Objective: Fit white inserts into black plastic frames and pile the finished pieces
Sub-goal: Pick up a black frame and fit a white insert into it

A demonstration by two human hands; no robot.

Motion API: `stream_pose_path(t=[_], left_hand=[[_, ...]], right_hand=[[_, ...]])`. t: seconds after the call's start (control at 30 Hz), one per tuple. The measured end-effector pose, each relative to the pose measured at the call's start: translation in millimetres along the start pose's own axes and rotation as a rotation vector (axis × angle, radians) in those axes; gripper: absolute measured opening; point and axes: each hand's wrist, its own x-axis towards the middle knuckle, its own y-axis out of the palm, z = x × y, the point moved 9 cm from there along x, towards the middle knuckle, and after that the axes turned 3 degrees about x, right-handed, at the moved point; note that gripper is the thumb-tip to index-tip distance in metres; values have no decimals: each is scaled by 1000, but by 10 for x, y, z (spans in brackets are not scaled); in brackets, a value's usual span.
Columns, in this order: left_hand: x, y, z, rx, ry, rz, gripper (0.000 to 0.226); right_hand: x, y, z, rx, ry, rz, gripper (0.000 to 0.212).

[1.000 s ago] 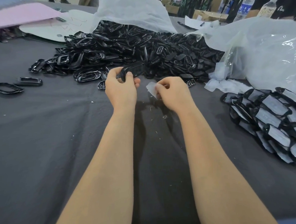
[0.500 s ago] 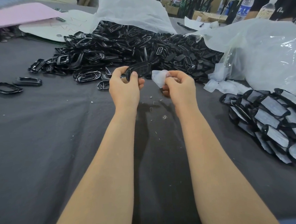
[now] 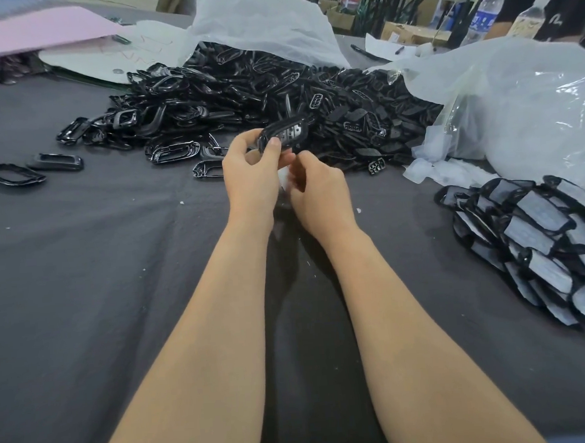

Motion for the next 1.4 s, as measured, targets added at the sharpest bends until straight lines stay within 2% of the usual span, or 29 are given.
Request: stream_pose_path(t=[0.1, 0.23, 0.33, 0.43, 0.53, 0.6, 0.67, 0.83, 0.9, 0.97, 1.03, 1.13, 1.23, 1.4], left_hand=[[20, -18, 91, -36, -81, -8, 14], [54, -47, 169, 168, -113, -20, 15], [65, -63, 157, 304, -85, -47, 21], [55, -54, 144, 339, -75, -44, 24], [71, -69, 120, 426, -37, -51, 24], [77, -60, 110, 516, -7, -46, 18], [74, -11, 81, 667, 46, -22, 7], [58, 34, 62, 823, 99, -4, 13], [73, 11, 71, 737, 78, -7, 9], [84, -40, 98, 523, 6, -18, 14], [97, -93, 125, 367, -44, -42, 18], [90, -76, 113, 287, -48, -38, 18], [58, -31, 81, 236, -34, -11, 24], [35, -15, 30, 187, -17, 4, 27]], right_hand=[[25, -24, -111, 70, 73, -5, 3], [57, -67, -309, 224, 186, -52, 9], [38, -98, -388, 391, 237, -126, 13], [31, -98, -435, 551, 268, -150, 7], [36, -97, -498, 664, 317, -146, 26], [32, -117, -541, 724, 356, -172, 28], [24, -176, -567, 785, 371, -234, 24], [18, -392, -614, 846, 351, -395, 23], [14, -430, -649, 888, 357, -434, 18], [14, -451, -659, 891, 348, -451, 13], [18, -461, -644, 866, 325, -451, 16], [32, -480, -542, 839, 270, -425, 11], [27, -520, -456, 824, 223, -407, 22], [19, -525, -458, 961, 272, -388, 18]])
